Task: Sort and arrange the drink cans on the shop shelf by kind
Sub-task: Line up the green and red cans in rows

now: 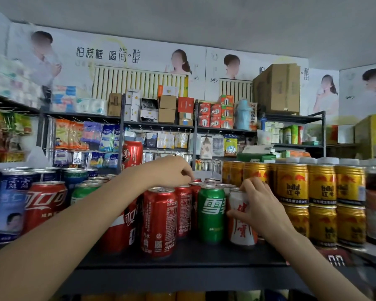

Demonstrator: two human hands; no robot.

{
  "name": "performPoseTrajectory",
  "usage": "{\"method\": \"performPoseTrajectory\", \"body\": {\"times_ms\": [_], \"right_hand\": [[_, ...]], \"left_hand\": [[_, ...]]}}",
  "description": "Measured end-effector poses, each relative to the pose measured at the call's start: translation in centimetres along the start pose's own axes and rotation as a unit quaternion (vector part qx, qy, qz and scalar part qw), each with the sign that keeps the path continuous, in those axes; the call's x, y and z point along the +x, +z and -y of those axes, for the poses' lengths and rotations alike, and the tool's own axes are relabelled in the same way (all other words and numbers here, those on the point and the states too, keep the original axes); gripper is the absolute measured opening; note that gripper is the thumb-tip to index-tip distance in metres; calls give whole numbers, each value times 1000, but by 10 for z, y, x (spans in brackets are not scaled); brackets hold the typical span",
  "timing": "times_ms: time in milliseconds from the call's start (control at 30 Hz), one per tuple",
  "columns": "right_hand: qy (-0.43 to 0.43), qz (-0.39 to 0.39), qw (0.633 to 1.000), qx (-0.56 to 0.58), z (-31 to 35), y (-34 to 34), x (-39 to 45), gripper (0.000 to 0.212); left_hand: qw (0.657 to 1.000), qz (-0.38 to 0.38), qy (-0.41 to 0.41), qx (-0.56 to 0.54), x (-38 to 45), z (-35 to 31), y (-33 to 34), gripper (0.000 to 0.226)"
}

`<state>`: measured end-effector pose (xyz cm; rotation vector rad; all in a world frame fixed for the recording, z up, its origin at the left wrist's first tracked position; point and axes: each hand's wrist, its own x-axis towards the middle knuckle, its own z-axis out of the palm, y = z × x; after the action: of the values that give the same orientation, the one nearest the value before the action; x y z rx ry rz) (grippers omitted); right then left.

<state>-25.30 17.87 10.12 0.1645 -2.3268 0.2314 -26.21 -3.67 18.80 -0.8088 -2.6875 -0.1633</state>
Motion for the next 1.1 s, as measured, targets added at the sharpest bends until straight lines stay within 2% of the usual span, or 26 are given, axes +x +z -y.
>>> {"method": "performPoseTrajectory", "body": {"times_ms": [100, 167, 233, 400, 567, 733, 833, 967, 1100], "right_hand": [[-17, 5, 993, -119, 7, 0, 5, 61], [-27, -16, 989, -145, 16, -4, 10, 61], [-48, -12, 989, -141, 30, -7, 19, 66], [-61, 146, 973, -166, 60, 10, 44, 75], [-101, 139, 974, -149, 65, 14, 43, 84], [-102, 186, 973, -85, 74, 0, 44, 81], [-88, 145, 984, -59, 79, -8, 41, 82], [-72, 20, 997, 10, 99, -36, 51, 92], [-90, -90, 985, 113, 150, -67, 58, 97]], "left_hand": [[1000, -14, -17, -5, -13, 10, -6, 27], [999, -22, -32, 6, -24, 21, -11, 26], [998, -32, -50, 0, -35, 33, -16, 25], [996, -46, -78, -16, -57, 50, -25, 24], [993, -50, -105, -27, -75, 68, -26, 25], [987, -62, -135, -54, -97, 90, -18, 22], [983, -94, -133, -82, -106, 99, -18, 21], [979, -148, -99, -100, -115, 110, -24, 20], [955, -232, -65, -172, -129, 122, -33, 19]]}}
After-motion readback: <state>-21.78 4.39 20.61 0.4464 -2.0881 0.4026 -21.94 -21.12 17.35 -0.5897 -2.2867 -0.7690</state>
